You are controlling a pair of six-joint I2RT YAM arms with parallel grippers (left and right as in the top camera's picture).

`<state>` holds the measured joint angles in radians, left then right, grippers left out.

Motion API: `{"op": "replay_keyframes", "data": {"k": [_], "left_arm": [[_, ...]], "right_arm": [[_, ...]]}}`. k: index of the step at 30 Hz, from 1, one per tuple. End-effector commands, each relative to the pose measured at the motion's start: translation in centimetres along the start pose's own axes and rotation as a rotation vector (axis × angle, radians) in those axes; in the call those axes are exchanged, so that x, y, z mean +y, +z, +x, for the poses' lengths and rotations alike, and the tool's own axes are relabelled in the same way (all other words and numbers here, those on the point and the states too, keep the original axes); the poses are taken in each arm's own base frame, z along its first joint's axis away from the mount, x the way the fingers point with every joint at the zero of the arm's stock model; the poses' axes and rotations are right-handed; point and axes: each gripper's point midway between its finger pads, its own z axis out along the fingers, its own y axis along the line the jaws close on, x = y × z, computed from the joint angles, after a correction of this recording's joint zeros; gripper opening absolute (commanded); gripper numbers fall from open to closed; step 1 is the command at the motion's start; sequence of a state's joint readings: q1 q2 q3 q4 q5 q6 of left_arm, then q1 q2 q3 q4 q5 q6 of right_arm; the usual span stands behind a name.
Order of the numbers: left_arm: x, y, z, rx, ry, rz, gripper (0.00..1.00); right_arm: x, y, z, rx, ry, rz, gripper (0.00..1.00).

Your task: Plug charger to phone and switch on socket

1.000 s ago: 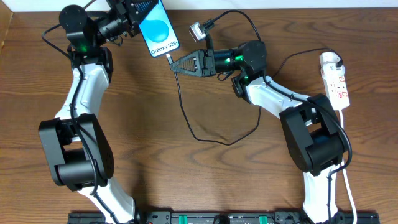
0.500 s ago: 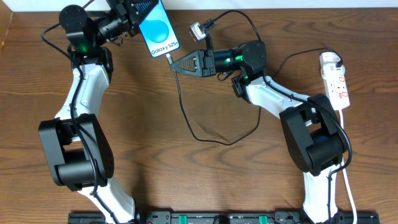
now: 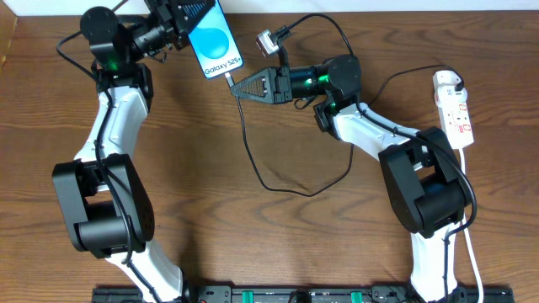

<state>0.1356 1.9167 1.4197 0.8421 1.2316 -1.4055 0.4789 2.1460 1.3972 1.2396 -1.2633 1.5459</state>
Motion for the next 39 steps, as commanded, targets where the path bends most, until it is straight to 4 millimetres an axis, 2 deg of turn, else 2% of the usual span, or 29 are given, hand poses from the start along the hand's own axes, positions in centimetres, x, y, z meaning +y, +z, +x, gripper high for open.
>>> {"op": "replay_keyframes", "data": {"k": [1, 21, 31, 39], "left_arm": [[-1.9, -0.1, 0.2, 0.014, 0.064, 0.020, 0.07], [-2.1, 0.7, 1.0, 0.034, 0.087, 0.029, 0.07], [-1.9, -0.3, -0.3, -0.012, 0.016, 0.017, 0.07], [-1.9, -0.2, 0.2, 0.013, 0.019, 0.019, 0.07]], "right_arm": [[0.1, 0.0, -0.4, -0.016, 0.001, -0.002, 0.01], [0.1, 0.0, -0.6, -0.031, 0.005, -0.002, 0.01], [0.1, 0.0, -0.5, -0.026, 0.005, -0.002, 0.01], [0.1, 0.0, -0.5, -0.026, 0.005, -0.002, 0.01]]}}
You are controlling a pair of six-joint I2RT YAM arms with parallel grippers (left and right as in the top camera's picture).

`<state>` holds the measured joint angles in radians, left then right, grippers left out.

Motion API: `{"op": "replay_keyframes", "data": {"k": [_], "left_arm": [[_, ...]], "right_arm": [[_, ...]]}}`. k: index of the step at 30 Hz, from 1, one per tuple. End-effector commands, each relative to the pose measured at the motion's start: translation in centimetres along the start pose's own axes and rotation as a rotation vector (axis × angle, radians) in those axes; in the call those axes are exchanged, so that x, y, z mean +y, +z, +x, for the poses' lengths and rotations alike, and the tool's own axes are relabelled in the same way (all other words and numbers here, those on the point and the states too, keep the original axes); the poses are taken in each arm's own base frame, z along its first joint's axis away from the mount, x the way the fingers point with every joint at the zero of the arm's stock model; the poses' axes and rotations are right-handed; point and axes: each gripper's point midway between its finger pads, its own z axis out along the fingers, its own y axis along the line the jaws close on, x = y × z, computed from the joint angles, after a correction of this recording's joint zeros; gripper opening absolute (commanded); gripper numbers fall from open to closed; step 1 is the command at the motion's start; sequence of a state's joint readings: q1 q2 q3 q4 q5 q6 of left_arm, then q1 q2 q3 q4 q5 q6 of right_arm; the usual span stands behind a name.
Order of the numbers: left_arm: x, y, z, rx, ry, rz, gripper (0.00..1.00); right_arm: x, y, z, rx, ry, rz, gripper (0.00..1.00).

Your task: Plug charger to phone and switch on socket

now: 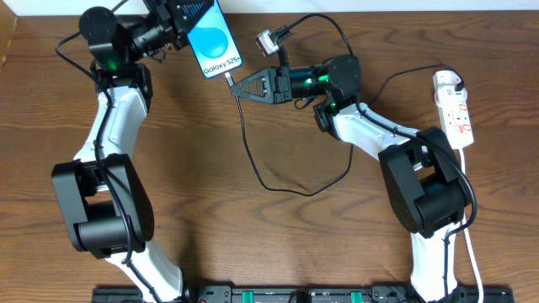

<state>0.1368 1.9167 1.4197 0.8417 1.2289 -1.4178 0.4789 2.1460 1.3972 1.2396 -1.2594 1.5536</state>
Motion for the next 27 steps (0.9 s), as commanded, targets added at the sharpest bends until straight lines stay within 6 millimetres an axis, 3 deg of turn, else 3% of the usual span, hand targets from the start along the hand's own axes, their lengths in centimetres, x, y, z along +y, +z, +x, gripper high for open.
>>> {"op": "replay_keyframes", "data": {"k": [1, 27], "left_arm": [[-1.9, -0.2, 0.3, 0.017, 0.031, 0.020, 0.07], [-2.1, 0.7, 1.8, 0.083, 0.063, 0.031, 0.07]], "right_arm": [[0.1, 0.0, -0.5, -0.023, -0.003, -0.003, 0.01], [0.1, 0.0, -0.6, -0.032, -0.002, -0.002, 0.01]]}}
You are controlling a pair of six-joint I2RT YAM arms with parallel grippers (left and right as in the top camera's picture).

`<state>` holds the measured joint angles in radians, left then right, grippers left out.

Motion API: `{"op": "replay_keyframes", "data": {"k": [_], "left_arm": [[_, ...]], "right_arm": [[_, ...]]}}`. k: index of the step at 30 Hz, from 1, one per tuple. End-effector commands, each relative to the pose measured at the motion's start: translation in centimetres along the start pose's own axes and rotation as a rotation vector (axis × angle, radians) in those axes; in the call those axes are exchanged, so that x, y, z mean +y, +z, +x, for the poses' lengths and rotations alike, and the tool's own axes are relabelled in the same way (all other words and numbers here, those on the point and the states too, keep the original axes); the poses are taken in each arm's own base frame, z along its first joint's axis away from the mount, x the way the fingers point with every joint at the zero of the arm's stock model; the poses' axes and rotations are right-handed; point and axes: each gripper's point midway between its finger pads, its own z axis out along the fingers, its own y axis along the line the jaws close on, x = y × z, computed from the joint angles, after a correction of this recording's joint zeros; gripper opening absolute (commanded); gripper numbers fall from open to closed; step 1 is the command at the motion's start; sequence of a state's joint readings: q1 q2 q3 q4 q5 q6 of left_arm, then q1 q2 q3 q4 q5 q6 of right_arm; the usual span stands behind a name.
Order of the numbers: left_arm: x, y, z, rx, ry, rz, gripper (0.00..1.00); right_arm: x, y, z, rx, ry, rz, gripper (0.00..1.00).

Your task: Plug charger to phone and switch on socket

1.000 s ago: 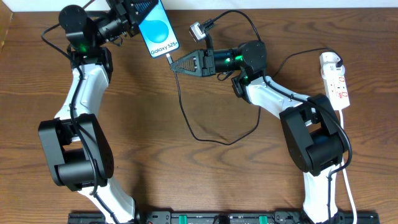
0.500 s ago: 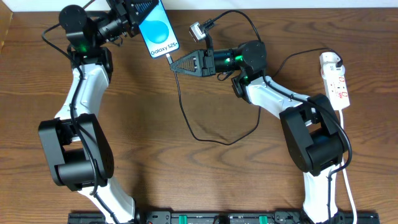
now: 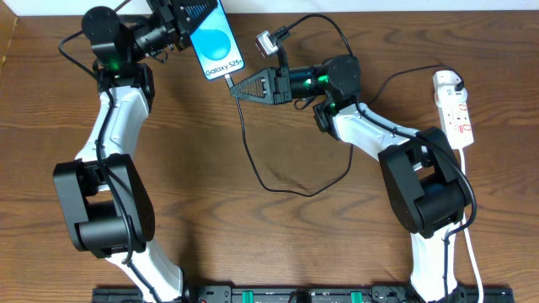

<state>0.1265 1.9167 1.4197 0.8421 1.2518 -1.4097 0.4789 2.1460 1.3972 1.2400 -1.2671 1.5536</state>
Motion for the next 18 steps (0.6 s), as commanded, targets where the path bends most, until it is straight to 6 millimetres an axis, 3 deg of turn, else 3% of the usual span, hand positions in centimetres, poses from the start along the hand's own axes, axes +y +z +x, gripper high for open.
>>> {"op": "replay_keyframes", "data": {"k": [1, 18], "left_arm": [[-2.0, 0.3, 1.1, 0.051, 0.056, 0.025, 0.07], [-2.2, 1.1, 2.4, 0.106, 0.124, 0.039, 0.07]], "right_arm": [[0.1, 0.0, -0.8, -0.043, 0.006, -0.002, 0.01], [0.1, -0.3, -3.4, -0.192, 0.076, -0.008, 0.01]]}}
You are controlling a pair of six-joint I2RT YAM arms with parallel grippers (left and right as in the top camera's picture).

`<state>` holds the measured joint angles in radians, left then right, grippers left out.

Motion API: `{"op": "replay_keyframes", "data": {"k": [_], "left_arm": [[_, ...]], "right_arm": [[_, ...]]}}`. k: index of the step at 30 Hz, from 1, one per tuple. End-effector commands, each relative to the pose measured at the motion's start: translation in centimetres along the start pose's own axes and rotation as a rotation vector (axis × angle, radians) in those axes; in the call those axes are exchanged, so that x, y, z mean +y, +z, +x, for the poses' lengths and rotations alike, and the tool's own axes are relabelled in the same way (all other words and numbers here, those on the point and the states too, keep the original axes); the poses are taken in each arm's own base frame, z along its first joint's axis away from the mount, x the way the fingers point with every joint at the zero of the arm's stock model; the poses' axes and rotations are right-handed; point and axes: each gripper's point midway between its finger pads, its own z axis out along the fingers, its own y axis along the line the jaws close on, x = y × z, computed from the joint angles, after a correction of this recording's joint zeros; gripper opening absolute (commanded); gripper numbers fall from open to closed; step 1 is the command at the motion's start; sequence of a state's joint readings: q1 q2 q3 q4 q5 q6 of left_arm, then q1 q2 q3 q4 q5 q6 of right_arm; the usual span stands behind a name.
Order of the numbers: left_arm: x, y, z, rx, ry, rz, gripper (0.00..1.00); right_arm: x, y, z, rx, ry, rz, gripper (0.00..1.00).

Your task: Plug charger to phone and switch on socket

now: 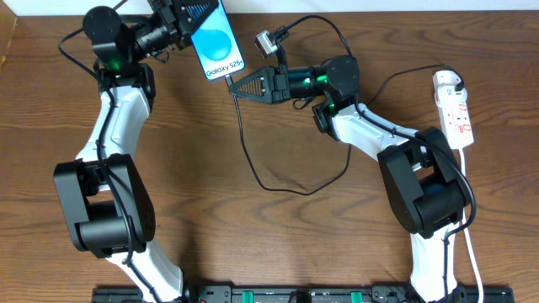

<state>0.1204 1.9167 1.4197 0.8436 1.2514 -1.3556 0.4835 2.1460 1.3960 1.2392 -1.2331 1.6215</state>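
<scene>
The phone (217, 42), its blue screen reading Galaxy S25+, is held tilted at the table's far edge with my left gripper (187, 18) shut on its upper end. The black charger cable (249, 151) rises from a loop on the table to the plug (229, 80) at the phone's lower end. My right gripper (239, 87) points left with its fingertips pinched on the cable just below the plug. Whether the plug sits fully in the port cannot be told. The white socket strip (455, 109) lies at the far right.
A small metal-and-black connector (268, 40) hangs on the cable above the right gripper. The white mains lead (472, 252) runs down the right edge. A dark rail (295, 295) lines the front of the wooden table (253, 244).
The right gripper has shifted slightly up and left, toward the phone's lower end. The phone and left arm stay as they were.
At every earlier moment the left gripper held the phone tilted at the far edge while the right gripper held the cable end just beneath it. The phone nudged slightly right, and now the right gripper sits a little closer to the phone's port.
</scene>
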Motion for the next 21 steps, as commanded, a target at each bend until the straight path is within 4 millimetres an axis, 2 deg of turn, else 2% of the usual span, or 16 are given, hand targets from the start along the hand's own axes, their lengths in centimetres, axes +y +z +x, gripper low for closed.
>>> {"op": "replay_keyframes", "data": {"k": [1, 7, 8, 9, 10, 11, 12, 14, 15, 21], "left_arm": [[-2.3, 1.0, 2.2, 0.107, 0.069, 0.041, 0.07], [-2.4, 1.3, 2.8, 0.133, 0.068, 0.047, 0.07], [-2.4, 1.2, 2.8, 0.132, 0.069, 0.047, 0.07], [-2.4, 1.2, 2.8, 0.131, 0.069, 0.047, 0.07], [-2.4, 1.2, 2.8, 0.131, 0.069, 0.047, 0.07], [-2.4, 1.1, 2.7, 0.130, 0.069, 0.046, 0.08], [-2.4, 1.1, 2.7, 0.129, 0.069, 0.046, 0.07], [-2.3, 1.0, 2.6, 0.127, 0.069, 0.045, 0.07], [-2.3, 0.9, 2.5, 0.124, 0.070, 0.043, 0.07], [-2.0, -0.4, 1.5, 0.094, 0.072, 0.029, 0.07]], "right_arm": [[0.3, -0.5, -3.0, -0.163, 0.006, -0.011, 0.01], [0.2, -0.4, -2.7, -0.147, -0.002, -0.007, 0.03], [0.2, -0.4, -2.6, -0.140, -0.003, -0.007, 0.11], [0.2, -0.4, -2.4, -0.128, -0.010, -0.006, 0.26], [0.2, -0.4, -2.3, -0.119, -0.015, -0.005, 0.43], [0.2, -0.4, -2.1, -0.109, -0.021, -0.004, 0.65], [0.1, -0.4, -2.0, -0.100, -0.024, -0.003, 0.79], [0.1, -0.5, -1.7, -0.085, -0.032, 0.000, 0.97], [0.1, -0.6, -1.6, -0.076, -0.035, 0.002, 0.99], [-0.2, -2.0, -1.5, -0.045, -0.040, 0.019, 0.99]]}}
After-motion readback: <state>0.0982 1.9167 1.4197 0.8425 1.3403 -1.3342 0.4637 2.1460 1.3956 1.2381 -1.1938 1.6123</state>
